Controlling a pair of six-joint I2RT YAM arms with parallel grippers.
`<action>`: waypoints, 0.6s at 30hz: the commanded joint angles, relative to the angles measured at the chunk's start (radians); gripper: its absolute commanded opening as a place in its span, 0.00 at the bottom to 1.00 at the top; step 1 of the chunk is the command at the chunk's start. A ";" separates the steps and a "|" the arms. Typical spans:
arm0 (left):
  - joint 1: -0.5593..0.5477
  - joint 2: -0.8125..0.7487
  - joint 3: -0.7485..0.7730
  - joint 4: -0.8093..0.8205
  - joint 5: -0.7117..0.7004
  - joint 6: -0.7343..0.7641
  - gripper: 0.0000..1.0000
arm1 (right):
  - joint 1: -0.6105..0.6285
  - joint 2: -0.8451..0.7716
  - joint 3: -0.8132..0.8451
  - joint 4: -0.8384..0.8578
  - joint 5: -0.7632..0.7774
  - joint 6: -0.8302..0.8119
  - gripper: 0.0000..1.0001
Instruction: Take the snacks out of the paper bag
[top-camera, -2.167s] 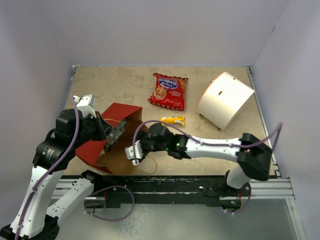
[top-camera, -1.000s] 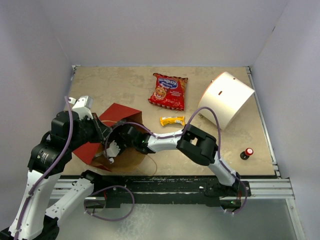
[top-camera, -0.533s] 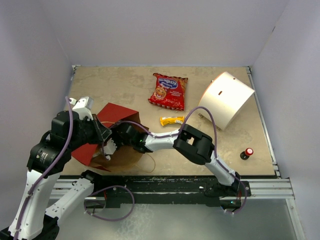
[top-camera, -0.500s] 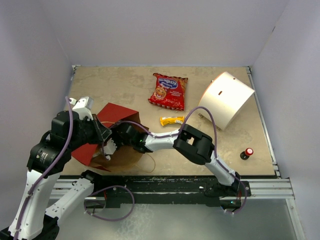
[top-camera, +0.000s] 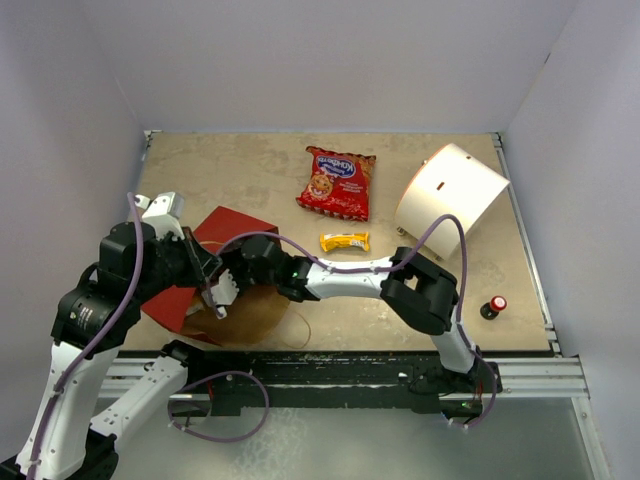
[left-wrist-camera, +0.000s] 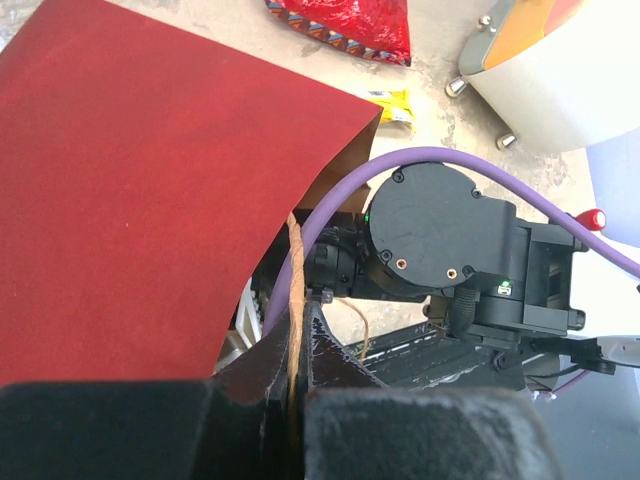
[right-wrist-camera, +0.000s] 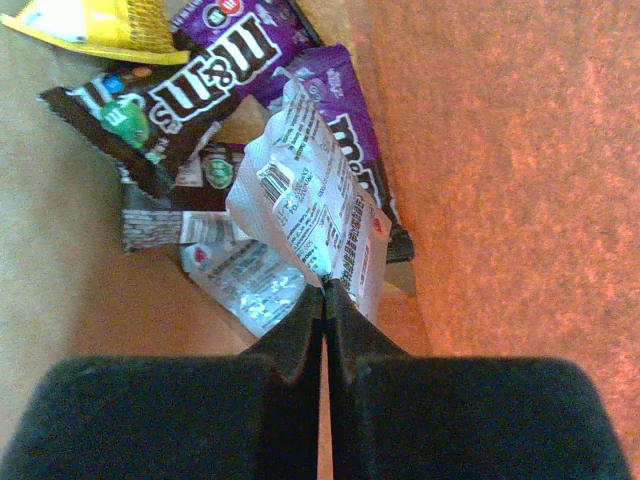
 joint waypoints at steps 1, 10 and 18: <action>-0.002 -0.007 0.034 0.028 -0.035 0.025 0.00 | -0.004 -0.111 -0.035 -0.062 -0.121 0.107 0.00; -0.002 -0.009 0.018 0.062 -0.039 0.025 0.00 | -0.003 -0.309 -0.119 -0.227 -0.289 0.283 0.00; -0.002 0.001 -0.024 0.119 -0.027 0.023 0.00 | -0.004 -0.526 -0.158 -0.415 -0.539 0.492 0.00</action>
